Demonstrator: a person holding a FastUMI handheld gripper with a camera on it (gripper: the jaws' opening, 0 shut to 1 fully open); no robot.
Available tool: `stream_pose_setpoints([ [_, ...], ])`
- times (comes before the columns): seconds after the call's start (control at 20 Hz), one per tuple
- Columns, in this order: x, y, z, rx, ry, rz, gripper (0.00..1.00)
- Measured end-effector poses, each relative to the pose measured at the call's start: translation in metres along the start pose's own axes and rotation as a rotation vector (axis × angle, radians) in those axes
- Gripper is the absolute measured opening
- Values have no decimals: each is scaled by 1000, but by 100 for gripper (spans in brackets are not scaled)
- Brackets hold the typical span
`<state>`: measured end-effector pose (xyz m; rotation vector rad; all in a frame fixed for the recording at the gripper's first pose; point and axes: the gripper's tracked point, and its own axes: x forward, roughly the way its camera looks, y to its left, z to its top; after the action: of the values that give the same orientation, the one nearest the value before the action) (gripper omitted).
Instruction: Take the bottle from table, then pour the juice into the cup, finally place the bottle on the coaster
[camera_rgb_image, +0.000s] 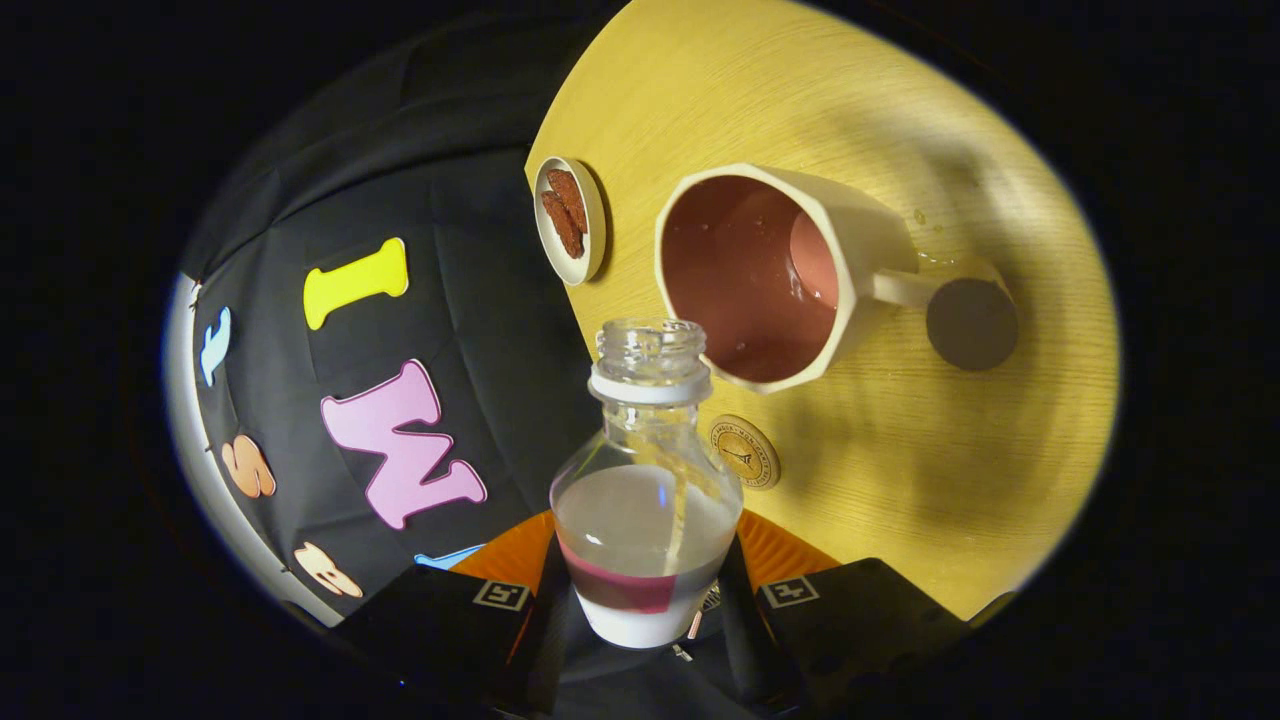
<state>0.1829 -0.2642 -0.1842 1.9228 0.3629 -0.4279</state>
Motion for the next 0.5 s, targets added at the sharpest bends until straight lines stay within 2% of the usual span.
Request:
stream_pose_setpoints([
  [0.5,2,2,-10,78,45,-24,68],
])
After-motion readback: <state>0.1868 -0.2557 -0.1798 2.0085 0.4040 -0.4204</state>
